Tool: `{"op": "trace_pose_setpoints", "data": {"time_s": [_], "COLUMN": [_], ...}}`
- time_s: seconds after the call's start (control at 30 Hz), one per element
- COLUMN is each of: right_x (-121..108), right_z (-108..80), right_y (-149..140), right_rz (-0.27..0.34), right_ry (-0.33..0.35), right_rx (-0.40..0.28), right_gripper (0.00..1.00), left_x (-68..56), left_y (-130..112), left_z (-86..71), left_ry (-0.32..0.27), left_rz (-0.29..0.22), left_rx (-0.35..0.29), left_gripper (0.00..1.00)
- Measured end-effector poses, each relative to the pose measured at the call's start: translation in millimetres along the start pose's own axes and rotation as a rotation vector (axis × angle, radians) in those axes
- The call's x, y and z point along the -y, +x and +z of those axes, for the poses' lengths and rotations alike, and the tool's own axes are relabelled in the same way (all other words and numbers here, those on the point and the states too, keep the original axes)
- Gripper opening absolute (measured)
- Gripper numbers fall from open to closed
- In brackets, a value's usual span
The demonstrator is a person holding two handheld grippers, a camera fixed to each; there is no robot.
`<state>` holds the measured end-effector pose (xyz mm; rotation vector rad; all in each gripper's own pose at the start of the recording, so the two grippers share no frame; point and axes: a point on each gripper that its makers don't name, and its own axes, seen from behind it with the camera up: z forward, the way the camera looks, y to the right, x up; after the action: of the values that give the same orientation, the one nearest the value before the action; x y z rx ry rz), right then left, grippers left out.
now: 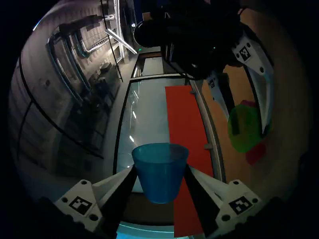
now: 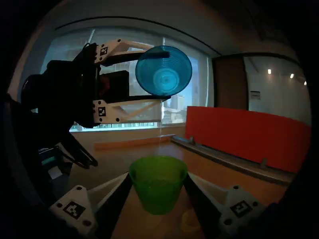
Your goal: Pour water
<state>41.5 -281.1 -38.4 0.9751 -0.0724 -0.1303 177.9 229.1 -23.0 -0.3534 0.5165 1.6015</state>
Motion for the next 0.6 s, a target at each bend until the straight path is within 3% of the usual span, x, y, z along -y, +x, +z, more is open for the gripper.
{"op": "trace_pose_setpoints", "data": {"time_s": [0.2,0.3,0.4,0.6], "right_x": [0,-1,-1,-3], "right_z": [0.5,1.1,1.1,-0.4], "right_y": [0,-1,-1,0], "right_rz": [-0.001,-0.001,0.001,0.0], "right_ry": [-0.002,-0.002,-0.003,-0.009], "right_rx": [0.001,0.0,0.0,-0.006], "right_gripper": [0.9,0.9,0.9,0.9], "left_x": [0.1,-1.9,-4.2,-14.4], "left_y": [-1,-3,-6,-15], "left_z": [0.9,1.7,2.5,5.2], "left_ry": [0.0,-0.002,-0.002,-0.022], "left_rz": [-0.026,-0.065,-0.13,-0.324], "left_rx": [-0.005,-0.007,-0.005,0.008], "left_gripper": [0.82,0.82,0.82,0.82]}}
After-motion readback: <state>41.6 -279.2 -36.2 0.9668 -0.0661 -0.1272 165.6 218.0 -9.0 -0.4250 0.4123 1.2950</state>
